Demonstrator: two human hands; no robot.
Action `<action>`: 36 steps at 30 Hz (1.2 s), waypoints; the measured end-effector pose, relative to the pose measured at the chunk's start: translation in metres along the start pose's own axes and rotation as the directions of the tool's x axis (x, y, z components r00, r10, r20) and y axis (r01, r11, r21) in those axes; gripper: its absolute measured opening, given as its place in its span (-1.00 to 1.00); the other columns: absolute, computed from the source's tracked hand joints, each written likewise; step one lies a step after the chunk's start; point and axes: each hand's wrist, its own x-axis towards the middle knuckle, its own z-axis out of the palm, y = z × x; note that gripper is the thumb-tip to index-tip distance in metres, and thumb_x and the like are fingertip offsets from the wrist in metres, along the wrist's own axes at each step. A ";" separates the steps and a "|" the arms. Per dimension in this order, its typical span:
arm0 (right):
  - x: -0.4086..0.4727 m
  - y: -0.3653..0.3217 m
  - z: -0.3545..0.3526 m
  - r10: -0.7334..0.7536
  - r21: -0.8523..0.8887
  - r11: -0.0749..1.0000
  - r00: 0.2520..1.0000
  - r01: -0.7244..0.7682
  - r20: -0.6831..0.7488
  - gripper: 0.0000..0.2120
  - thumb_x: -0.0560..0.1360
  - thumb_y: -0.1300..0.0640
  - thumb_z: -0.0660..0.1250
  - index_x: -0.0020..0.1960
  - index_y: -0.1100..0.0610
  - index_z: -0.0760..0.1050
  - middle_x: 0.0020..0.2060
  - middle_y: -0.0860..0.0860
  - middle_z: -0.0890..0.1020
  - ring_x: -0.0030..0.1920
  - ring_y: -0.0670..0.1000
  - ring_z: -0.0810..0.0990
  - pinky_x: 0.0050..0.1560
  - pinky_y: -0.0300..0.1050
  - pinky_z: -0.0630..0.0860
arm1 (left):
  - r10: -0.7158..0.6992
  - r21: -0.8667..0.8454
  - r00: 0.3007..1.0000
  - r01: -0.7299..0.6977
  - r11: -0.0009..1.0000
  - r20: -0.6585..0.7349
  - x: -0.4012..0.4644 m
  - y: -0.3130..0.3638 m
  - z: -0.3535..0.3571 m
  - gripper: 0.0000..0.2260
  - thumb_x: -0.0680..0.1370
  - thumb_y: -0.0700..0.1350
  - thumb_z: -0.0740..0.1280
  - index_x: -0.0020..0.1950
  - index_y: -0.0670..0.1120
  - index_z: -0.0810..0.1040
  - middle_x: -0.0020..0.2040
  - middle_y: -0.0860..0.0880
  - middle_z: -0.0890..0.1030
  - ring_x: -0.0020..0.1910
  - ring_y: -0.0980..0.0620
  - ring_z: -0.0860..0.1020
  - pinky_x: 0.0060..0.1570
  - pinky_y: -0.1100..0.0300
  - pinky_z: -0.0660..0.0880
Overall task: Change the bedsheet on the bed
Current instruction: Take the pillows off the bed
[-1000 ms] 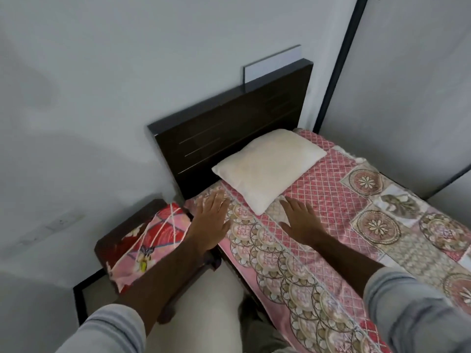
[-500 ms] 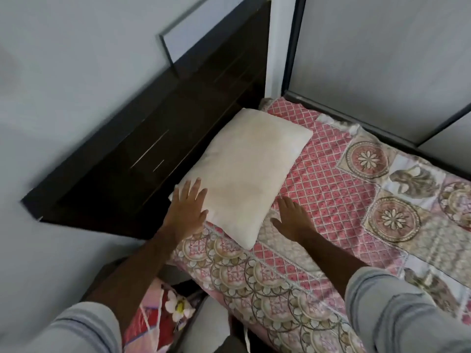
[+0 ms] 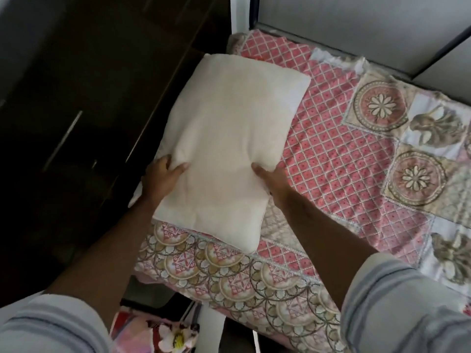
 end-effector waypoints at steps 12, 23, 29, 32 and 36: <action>-0.175 0.021 -0.120 0.263 -0.075 0.963 0.961 -0.258 0.079 -0.41 0.41 -0.02 0.54 0.34 0.17 0.45 0.17 0.16 0.66 0.11 0.15 0.67 0.15 0.11 0.59 | 0.143 -0.146 0.969 -0.115 0.983 0.204 -0.089 0.016 0.007 -0.51 0.57 0.07 0.40 0.37 -0.22 0.47 0.30 -0.26 0.49 0.27 -0.21 0.52 0.28 -0.06 0.46; -0.101 0.057 -0.127 0.188 -0.101 0.971 0.955 -0.216 -0.231 -0.34 0.43 -0.06 0.54 0.34 0.19 0.29 0.13 0.03 0.60 -0.01 -0.01 0.64 -0.29 -0.17 0.58 | -0.090 -0.410 0.933 0.238 0.881 0.348 -0.101 0.000 0.084 -0.05 0.24 0.11 0.67 0.52 -0.12 0.33 0.40 -0.10 0.52 0.38 -0.13 0.52 0.30 -0.01 0.52; -0.112 0.049 -0.131 0.131 -0.024 0.989 0.951 -0.143 -0.279 -0.21 0.23 -0.21 0.64 0.29 0.18 0.49 0.07 0.05 0.69 -0.04 0.02 0.72 -0.24 -0.15 0.65 | 0.014 -0.323 0.956 0.086 0.942 0.292 -0.123 0.030 0.057 -0.25 0.37 0.04 0.64 0.46 -0.07 0.38 0.32 0.06 0.51 0.23 0.08 0.50 0.22 0.15 0.43; -0.157 0.040 -0.151 0.089 -0.037 0.994 0.956 -0.104 -0.280 -0.31 0.26 -0.14 0.65 0.26 0.13 0.50 0.06 0.02 0.70 -0.04 -0.01 0.72 -0.13 -0.09 0.68 | 0.125 -0.340 0.946 -0.018 0.940 0.298 -0.155 0.048 0.052 -0.28 0.43 0.00 0.60 0.49 -0.07 0.34 0.34 0.05 0.49 0.26 0.08 0.47 0.25 0.14 0.39; -0.237 0.053 -0.199 0.079 0.031 0.997 0.927 -0.073 -0.367 -0.69 0.38 -0.04 0.58 0.05 0.02 0.61 -0.06 -0.09 0.72 -0.12 -0.12 0.72 -0.15 -0.19 0.64 | 0.237 -0.333 0.898 -0.109 0.936 0.371 -0.204 0.084 0.062 -0.24 0.33 0.18 0.58 0.44 -0.01 0.38 0.34 0.01 0.54 0.29 0.02 0.53 0.30 0.09 0.43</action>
